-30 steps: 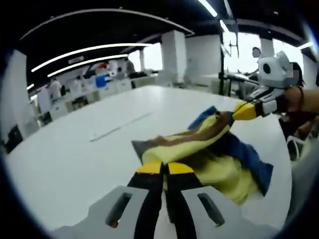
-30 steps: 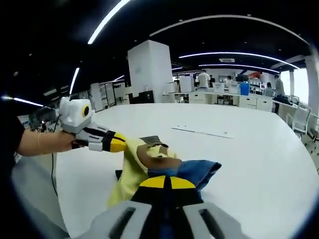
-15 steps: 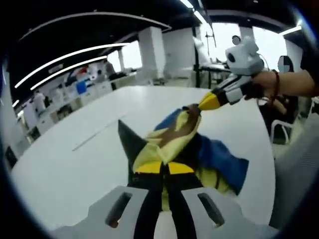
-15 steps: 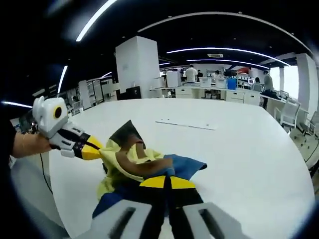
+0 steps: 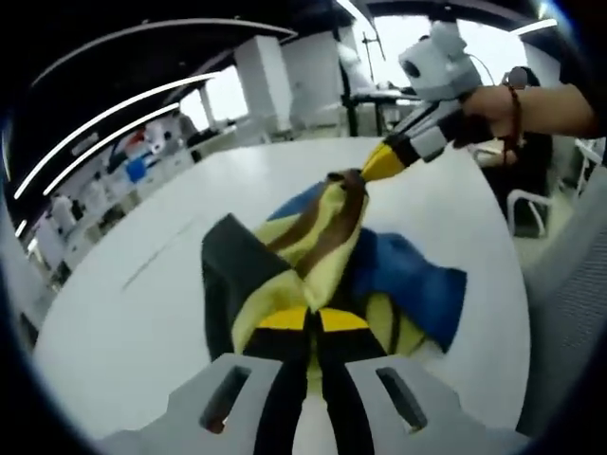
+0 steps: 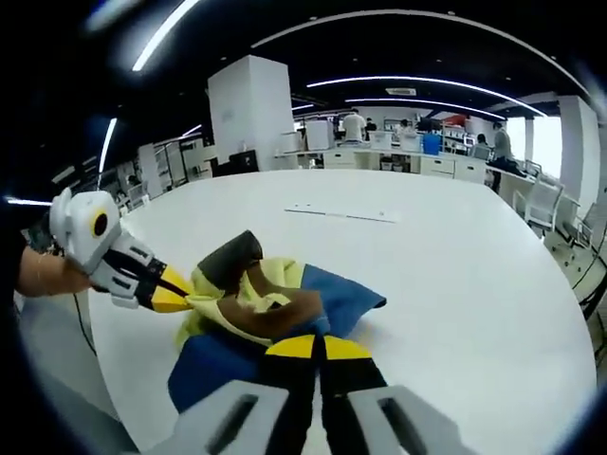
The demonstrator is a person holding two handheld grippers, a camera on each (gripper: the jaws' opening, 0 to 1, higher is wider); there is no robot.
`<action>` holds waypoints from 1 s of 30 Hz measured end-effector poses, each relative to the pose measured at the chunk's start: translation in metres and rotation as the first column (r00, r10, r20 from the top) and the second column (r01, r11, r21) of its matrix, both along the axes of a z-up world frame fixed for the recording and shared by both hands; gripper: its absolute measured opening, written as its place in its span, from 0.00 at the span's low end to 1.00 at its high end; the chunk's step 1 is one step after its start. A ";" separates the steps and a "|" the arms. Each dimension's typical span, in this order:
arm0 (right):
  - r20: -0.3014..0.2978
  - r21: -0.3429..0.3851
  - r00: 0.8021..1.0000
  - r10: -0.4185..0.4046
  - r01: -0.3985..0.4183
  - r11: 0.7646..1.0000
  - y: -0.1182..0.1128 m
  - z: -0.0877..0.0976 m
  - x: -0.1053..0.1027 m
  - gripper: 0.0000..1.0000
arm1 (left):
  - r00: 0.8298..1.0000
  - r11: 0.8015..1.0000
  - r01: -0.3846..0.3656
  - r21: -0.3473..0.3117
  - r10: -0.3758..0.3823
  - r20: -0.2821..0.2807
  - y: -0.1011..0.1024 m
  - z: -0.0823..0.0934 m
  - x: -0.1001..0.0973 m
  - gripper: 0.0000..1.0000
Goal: Fold the garment on the visible template until the final outline fits inside the template.
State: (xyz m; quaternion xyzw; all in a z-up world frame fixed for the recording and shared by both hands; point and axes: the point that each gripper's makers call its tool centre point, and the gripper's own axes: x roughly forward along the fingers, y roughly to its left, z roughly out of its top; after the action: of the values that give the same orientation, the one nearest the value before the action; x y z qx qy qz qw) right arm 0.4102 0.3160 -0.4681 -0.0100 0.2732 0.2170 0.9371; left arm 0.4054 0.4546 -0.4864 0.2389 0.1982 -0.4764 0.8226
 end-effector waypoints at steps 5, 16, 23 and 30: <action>-0.031 -0.003 0.999 -0.011 0.011 1.000 -0.005 -0.010 -0.007 0.00 | 1.000 1.000 0.010 0.005 -0.010 -0.021 -0.003 -0.009 -0.003 0.00; -0.051 0.014 0.999 -0.012 0.013 1.000 -0.006 -0.015 -0.011 0.00 | 0.995 0.995 0.100 -0.007 -0.100 0.003 -0.008 0.003 -0.011 0.19; -0.065 0.022 0.998 -0.012 0.013 1.000 -0.005 -0.018 -0.013 0.00 | 0.983 0.982 0.180 -0.061 -0.177 0.048 -0.012 0.040 -0.003 0.28; -0.068 0.030 0.998 -0.007 0.009 1.000 -0.005 -0.017 -0.014 0.00 | 0.972 0.974 0.219 -0.057 -0.212 0.102 -0.013 0.064 0.025 0.32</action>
State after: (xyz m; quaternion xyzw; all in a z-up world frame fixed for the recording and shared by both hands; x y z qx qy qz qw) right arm 0.3961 0.3108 -0.4856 0.0124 0.3017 0.2175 0.9282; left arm 0.4303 0.4417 -0.4222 0.2532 0.1153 -0.5573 0.7823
